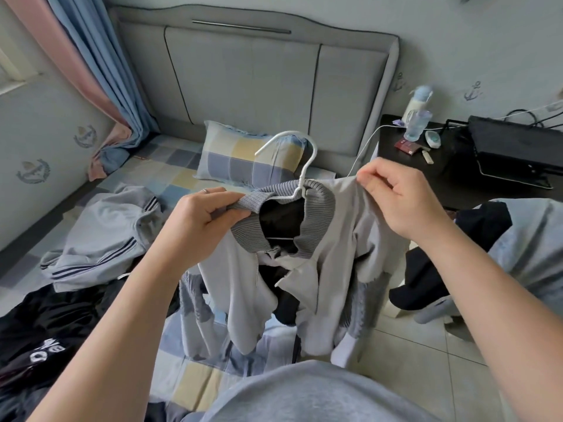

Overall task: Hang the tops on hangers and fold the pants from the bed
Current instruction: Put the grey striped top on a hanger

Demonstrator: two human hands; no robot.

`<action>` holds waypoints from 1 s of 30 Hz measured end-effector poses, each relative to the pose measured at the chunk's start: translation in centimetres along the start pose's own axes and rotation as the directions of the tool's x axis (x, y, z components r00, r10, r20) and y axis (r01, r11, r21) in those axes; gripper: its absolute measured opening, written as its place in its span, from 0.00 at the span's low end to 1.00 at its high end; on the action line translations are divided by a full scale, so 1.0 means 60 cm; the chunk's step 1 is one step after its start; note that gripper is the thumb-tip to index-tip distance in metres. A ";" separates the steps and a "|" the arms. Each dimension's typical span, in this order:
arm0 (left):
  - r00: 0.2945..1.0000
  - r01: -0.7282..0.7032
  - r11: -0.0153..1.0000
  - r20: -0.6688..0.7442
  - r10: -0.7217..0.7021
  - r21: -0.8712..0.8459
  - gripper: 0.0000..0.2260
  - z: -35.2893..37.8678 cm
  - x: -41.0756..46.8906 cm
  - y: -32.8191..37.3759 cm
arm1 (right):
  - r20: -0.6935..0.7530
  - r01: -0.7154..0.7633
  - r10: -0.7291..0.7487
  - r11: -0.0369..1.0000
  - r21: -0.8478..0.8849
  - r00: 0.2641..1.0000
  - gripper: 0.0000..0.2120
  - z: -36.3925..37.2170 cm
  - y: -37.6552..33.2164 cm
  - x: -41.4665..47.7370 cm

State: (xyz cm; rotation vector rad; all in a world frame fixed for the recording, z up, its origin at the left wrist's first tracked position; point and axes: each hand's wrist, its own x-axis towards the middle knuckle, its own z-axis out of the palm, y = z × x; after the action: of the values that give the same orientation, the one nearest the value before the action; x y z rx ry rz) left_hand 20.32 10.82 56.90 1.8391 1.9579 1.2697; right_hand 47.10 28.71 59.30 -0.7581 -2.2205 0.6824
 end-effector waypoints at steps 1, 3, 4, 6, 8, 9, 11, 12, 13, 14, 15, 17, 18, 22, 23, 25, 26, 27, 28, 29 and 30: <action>1.000 0.000 1.000 -0.015 -0.001 -0.024 0.06 -0.001 0.002 0.001 | 0.072 -0.097 0.100 0.994 -0.042 0.992 0.08 0.001 0.007 0.008; 0.998 0.008 0.999 -0.054 -0.010 -0.038 0.06 -0.005 0.003 -0.001 | 0.209 -0.257 0.281 0.957 -0.136 0.937 0.07 0.001 0.024 0.012; 0.997 0.019 0.999 -0.067 -0.022 -0.045 0.06 -0.008 0.003 -0.005 | 0.220 -0.291 0.313 0.948 -0.127 0.924 0.08 0.002 0.029 0.007; 0.995 0.044 0.997 -0.090 -0.049 -0.060 0.05 -0.015 0.000 -0.015 | 0.181 -0.270 0.261 0.962 0.030 0.948 0.07 0.003 0.029 -0.015; 0.990 0.075 0.994 -0.114 -0.084 -0.081 0.14 -0.018 -0.004 -0.025 | 0.187 -0.186 0.165 0.978 0.098 0.968 0.06 0.007 0.024 -0.044; 0.988 0.095 0.991 -0.115 -0.105 -0.094 0.15 -0.017 -0.005 -0.028 | 0.211 -0.154 0.136 0.985 0.076 0.968 0.06 0.011 0.021 -0.055; 0.987 0.139 0.984 -0.069 -0.147 -0.109 0.08 -0.010 -0.006 -0.025 | 0.228 -0.116 0.111 0.993 0.008 0.967 0.11 0.019 0.019 -0.068; 0.986 0.163 0.982 -0.031 -0.167 -0.098 0.05 -0.005 -0.007 -0.023 | 0.214 -0.095 0.095 0.995 -0.008 0.972 0.13 0.022 0.018 -0.070; 0.983 0.183 0.979 0.004 -0.183 -0.085 0.05 0.001 -0.007 -0.021 | 0.195 -0.083 0.082 0.997 -0.007 0.977 0.14 0.024 0.017 -0.071; 0.979 0.205 0.976 0.024 -0.203 -0.075 0.08 0.008 -0.006 -0.020 | 0.178 -0.082 0.078 0.997 0.012 0.981 0.16 0.026 0.016 -0.073; 0.972 0.237 0.969 0.027 -0.235 -0.074 0.12 0.016 -0.005 -0.018 | 0.167 -0.096 0.087 0.994 0.048 0.982 0.18 0.028 0.015 -0.076; 0.940 0.341 0.936 0.011 -0.341 -0.090 0.17 0.032 0.002 -0.010 | 0.169 -0.142 0.119 0.981 0.132 0.978 0.20 0.031 0.017 -0.084; 0.918 0.396 0.916 0.010 -0.397 -0.066 0.19 0.040 0.006 -0.006 | 0.172 -0.161 0.133 0.974 0.161 0.976 0.22 0.032 0.020 -0.088; 0.917 0.379 0.919 0.092 -0.389 0.107 0.20 0.059 0.012 0.010 | 0.070 -0.202 0.193 0.966 0.164 0.979 0.24 0.034 0.033 -0.102; 0.925 0.352 0.933 0.127 -0.358 0.072 0.19 0.060 0.013 0.014 | 0.029 -0.221 0.219 0.964 0.146 0.975 0.23 0.033 0.036 -0.102; 0.935 0.299 0.954 0.195 -0.297 0.015 0.19 0.063 0.015 0.022 | -0.021 -0.294 0.298 0.950 0.108 0.954 0.21 0.031 0.039 -0.101; 0.939 0.274 0.962 0.210 -0.271 0.017 0.20 0.068 0.017 0.025 | -0.022 -0.336 0.338 0.938 0.084 0.941 0.20 0.029 0.040 -0.100; 0.945 0.253 0.967 0.206 -0.253 0.027 0.21 0.076 0.020 0.029 | -0.004 -0.368 0.369 0.928 0.062 0.929 0.17 0.024 0.039 -0.100; 0.954 0.235 0.971 0.183 -0.239 0.041 0.20 0.085 0.022 0.033 | 0.024 -0.381 0.380 0.923 0.061 0.925 0.13 0.019 0.035 -0.100; 0.962 0.221 0.974 0.154 -0.226 0.050 0.18 0.095 0.026 0.037 | 0.058 -0.375 0.371 0.922 0.092 0.927 0.08 0.012 0.031 -0.101; 0.967 0.211 0.976 0.132 -0.216 0.048 0.17 0.106 0.029 0.041 | 0.096 -0.356 0.345 0.924 0.138 0.934 0.05 0.003 0.026 -0.104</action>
State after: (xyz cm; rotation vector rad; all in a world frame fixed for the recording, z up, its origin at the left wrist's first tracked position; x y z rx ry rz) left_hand 25.79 14.95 55.32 1.6279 2.0481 1.0260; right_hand 51.17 25.53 55.47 -1.0797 -2.0822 1.0564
